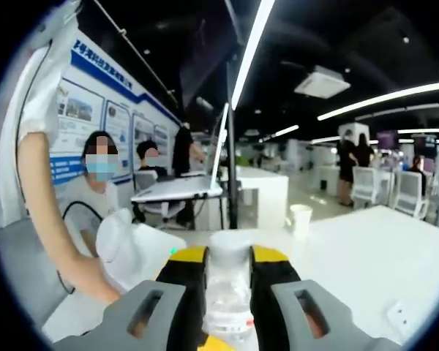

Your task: Arrange the tabletop items into an orderly group along one side of the table until the central work area is clear of visible clutter.

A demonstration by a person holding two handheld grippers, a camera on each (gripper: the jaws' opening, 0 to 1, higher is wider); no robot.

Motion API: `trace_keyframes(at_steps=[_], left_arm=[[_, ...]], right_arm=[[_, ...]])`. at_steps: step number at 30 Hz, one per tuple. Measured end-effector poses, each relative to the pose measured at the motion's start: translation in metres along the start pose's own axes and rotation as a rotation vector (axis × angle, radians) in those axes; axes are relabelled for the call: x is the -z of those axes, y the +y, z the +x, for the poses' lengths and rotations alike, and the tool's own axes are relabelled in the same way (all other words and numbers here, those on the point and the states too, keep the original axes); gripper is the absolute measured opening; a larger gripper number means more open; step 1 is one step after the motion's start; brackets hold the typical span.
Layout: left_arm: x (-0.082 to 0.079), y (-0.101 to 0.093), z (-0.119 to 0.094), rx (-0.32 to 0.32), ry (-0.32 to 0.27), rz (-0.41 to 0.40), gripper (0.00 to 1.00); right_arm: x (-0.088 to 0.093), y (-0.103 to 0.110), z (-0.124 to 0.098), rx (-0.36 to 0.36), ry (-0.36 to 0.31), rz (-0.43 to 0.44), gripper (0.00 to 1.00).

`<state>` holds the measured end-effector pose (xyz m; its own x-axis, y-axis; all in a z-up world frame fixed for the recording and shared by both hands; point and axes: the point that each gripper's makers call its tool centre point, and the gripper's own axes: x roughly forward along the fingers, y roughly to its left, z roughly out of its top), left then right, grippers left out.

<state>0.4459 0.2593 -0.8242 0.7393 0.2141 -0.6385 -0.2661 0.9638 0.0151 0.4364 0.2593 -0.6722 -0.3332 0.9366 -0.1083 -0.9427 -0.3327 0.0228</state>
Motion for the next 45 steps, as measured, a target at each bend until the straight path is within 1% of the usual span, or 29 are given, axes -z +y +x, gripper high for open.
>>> trace_keyframes(at_steps=[1, 2, 8, 11, 13, 15, 17, 18, 19, 21, 23, 24, 25, 26, 27, 28, 30, 33, 36, 41, 45], left_arm=[[0.000, 0.000, 0.000, 0.008, -0.004, -0.031, 0.36], [0.000, 0.000, 0.000, 0.011, -0.002, -0.041, 0.36], [-0.001, -0.001, -0.001, 0.029, -0.002, -0.059, 0.36], [-0.004, -0.004, -0.004, 0.054, -0.024, -0.102, 0.39], [-0.005, -0.005, -0.006, 0.054, -0.024, -0.073, 0.42], [-0.006, -0.006, -0.008, 0.059, -0.029, -0.065, 0.45], [-0.007, -0.006, -0.010, 0.067, -0.029, -0.067, 0.51], [-0.007, -0.006, -0.011, 0.067, -0.028, -0.067, 0.52], [-0.006, -0.005, -0.012, 0.067, -0.025, -0.066, 0.54], [-0.006, -0.004, -0.016, 0.068, -0.027, -0.065, 0.56], [-0.009, -0.002, -0.020, 0.072, -0.038, -0.079, 0.59], [-0.010, -0.002, -0.021, 0.075, -0.043, -0.091, 0.61], [-0.012, -0.001, -0.024, 0.082, -0.052, -0.106, 0.63], [-0.013, 0.000, -0.026, 0.085, -0.055, -0.107, 0.64], [-0.014, 0.001, -0.030, 0.087, -0.059, -0.100, 0.65], [-0.014, 0.002, -0.032, 0.089, -0.062, -0.088, 0.65], [-0.014, 0.004, -0.038, 0.101, -0.064, -0.087, 0.65], [-0.014, 0.009, -0.050, 0.105, -0.070, -0.086, 0.64], [-0.015, 0.013, -0.061, 0.113, -0.077, -0.080, 0.58], [-0.022, 0.012, -0.074, 0.136, -0.094, -0.056, 0.62], [-0.027, 0.009, -0.087, 0.145, -0.116, -0.039, 0.68]], right_arm=[[0.000, 0.000, 0.000, 0.001, 0.002, 0.001, 0.18], [0.000, 0.000, 0.001, -0.001, 0.003, 0.001, 0.18], [0.000, -0.001, 0.002, -0.004, 0.011, -0.005, 0.18], [0.000, -0.001, 0.001, -0.002, 0.013, -0.005, 0.18], [0.000, -0.002, 0.001, -0.001, 0.017, -0.009, 0.18], [0.000, -0.001, 0.002, 0.000, 0.026, -0.014, 0.18], [0.001, -0.002, 0.003, 0.009, 0.040, -0.008, 0.24], [0.008, -0.007, 0.001, 0.041, 0.085, -0.052, 0.29], [0.009, -0.006, 0.002, 0.041, 0.092, -0.055, 0.31], [0.007, -0.005, 0.000, 0.038, 0.083, -0.024, 0.32], [0.006, -0.006, -0.004, 0.060, 0.088, -0.025, 0.34], [0.005, -0.008, -0.005, 0.070, 0.091, -0.018, 0.37], [0.006, -0.009, -0.007, 0.081, 0.097, 0.008, 0.41], [0.009, -0.010, -0.012, 0.101, 0.127, 0.053, 0.45], [0.012, -0.010, -0.015, 0.113, 0.152, 0.073, 0.49], [0.011, -0.010, -0.020, 0.123, 0.162, 0.069, 0.51], [0.008, -0.008, -0.028, 0.132, 0.155, 0.061, 0.54], [0.004, -0.007, -0.045, 0.176, 0.145, 0.095, 0.55], [0.000, -0.005, -0.058, 0.209, 0.140, 0.109, 0.57], [-0.004, 0.002, -0.076, 0.245, 0.163, 0.121, 0.58], [-0.013, 0.009, -0.087, 0.268, 0.154, 0.120, 0.58]])
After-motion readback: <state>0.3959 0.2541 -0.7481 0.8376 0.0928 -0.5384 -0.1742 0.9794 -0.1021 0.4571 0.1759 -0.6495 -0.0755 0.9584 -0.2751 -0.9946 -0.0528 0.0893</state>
